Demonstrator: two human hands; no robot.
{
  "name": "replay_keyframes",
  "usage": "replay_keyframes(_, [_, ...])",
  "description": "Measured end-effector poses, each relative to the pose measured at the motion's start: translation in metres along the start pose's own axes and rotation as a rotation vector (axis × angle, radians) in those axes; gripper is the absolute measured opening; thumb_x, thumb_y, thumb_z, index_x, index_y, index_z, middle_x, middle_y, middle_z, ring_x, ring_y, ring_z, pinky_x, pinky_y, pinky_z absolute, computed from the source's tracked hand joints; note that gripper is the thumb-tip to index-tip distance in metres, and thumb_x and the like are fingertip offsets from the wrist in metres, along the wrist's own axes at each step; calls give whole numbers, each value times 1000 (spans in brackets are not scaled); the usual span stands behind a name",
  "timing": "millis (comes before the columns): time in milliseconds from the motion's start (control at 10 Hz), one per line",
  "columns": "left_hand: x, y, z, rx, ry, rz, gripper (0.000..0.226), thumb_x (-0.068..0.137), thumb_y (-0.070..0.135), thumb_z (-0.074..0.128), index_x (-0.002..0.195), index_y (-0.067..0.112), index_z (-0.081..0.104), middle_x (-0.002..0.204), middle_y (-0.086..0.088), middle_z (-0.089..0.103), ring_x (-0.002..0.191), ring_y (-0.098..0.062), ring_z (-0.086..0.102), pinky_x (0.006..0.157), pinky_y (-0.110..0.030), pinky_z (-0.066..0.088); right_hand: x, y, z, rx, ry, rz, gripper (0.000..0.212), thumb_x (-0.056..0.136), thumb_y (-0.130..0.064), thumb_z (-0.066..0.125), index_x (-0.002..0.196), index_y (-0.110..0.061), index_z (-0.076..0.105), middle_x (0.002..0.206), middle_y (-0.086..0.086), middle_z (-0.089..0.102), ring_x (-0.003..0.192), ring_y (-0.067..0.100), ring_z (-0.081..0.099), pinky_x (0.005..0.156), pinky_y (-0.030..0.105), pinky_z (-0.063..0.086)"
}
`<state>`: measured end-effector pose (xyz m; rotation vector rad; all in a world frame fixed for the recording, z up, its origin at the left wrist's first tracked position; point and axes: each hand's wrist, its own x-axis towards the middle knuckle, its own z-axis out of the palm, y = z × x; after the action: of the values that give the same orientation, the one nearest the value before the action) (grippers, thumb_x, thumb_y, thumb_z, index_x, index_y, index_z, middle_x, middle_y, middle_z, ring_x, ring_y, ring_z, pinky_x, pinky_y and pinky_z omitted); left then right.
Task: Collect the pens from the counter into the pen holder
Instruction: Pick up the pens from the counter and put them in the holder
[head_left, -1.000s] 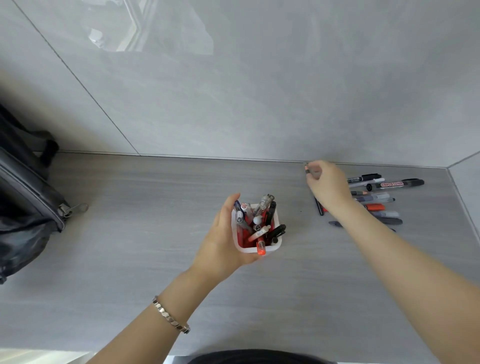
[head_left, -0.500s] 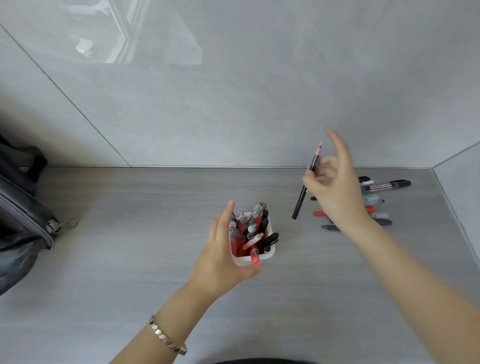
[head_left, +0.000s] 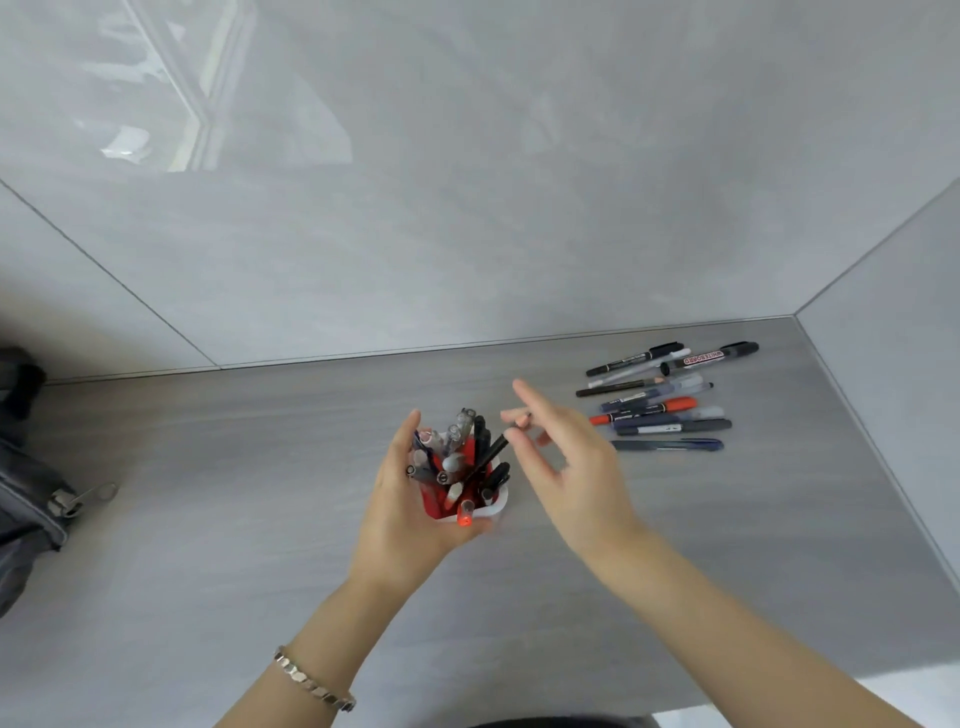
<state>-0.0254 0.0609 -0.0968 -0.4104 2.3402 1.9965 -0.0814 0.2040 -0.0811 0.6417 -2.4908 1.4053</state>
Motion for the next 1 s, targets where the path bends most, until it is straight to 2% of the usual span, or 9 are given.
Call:
replay_keyframes(200, [4, 8, 21, 108, -11, 67, 104, 50, 7, 87, 122, 51, 25, 116, 24, 49, 102, 19, 49, 85, 0, 38, -17, 3, -21, 72, 72, 110, 19, 79, -30, 57, 97, -27, 56, 87, -8, 68, 88, -3, 60, 79, 7, 46])
replay_keyframes(300, [12, 19, 38, 128, -78, 52, 101, 52, 20, 86, 120, 63, 26, 138, 14, 42, 124, -4, 44, 102, -34, 44, -18, 20, -26, -135, 54, 79, 21, 79, -31, 61, 88, -14, 71, 79, 2, 70, 82, 6, 53, 79, 11, 44])
replay_keyframes(400, [22, 20, 45, 159, -75, 66, 99, 54, 20, 85, 125, 55, 27, 139, 9, 43, 126, -9, 45, 103, -40, 44, -19, 24, -35, -163, -31, 39, 37, 88, -41, 51, 91, -13, 74, 96, -6, 67, 96, 9, 50, 91, 10, 35])
replay_keyframes(500, [30, 22, 43, 145, -113, 17, 78, 57, 25, 85, 109, 59, 38, 113, 24, 53, 105, 12, 51, 90, -14, 44, -19, 37, -58, -128, -102, 86, 32, 88, -34, 52, 96, -10, 72, 99, 2, 69, 96, 9, 55, 91, 11, 37])
replay_keyframes(600, [33, 29, 39, 11, -130, 20, 25, 84, 40, 55, 65, 25, 60, 61, 7, 49, 63, -6, 60, 65, -19, 47, -12, 86, -86, -311, -50, 302, 22, 83, -10, 62, 105, -4, 67, 107, 13, 66, 104, 23, 58, 95, 19, 38])
replay_keyframes(700, [32, 37, 44, -166, -106, -65, 38, 83, 45, 49, 60, 16, 55, 54, 3, 42, 60, -12, 55, 71, -25, 32, -8, 138, -115, -543, -207, 673, 46, 82, -11, 67, 124, -2, 52, 129, 20, 52, 120, 36, 45, 103, 40, 35])
replay_keyframes(800, [39, 19, 45, -102, -143, 4, 12, 73, 38, 68, 81, 38, 59, 76, 14, 51, 75, 2, 57, 78, -16, 36, -12, 166, -126, -661, -353, 789, 59, 80, -26, 70, 129, -5, 45, 133, 17, 47, 124, 34, 41, 102, 43, 35])
replay_keyframes(900, [37, 5, 41, 102, -144, 1, 93, 56, 21, 87, 116, 63, 29, 115, 34, 41, 101, 29, 38, 86, -2, 38, -18, 171, -125, -722, -417, 659, 49, 80, -29, 70, 120, -6, 53, 123, 16, 55, 115, 35, 48, 97, 43, 40])
replay_keyframes(1000, [37, -2, 38, 50, -99, -21, 95, 54, 24, 88, 114, 66, 27, 117, 32, 41, 104, 25, 38, 88, -6, 38, -25, 168, -119, -762, -476, 499, 43, 76, -31, 74, 111, -9, 62, 110, 13, 61, 104, 36, 53, 90, 44, 44])
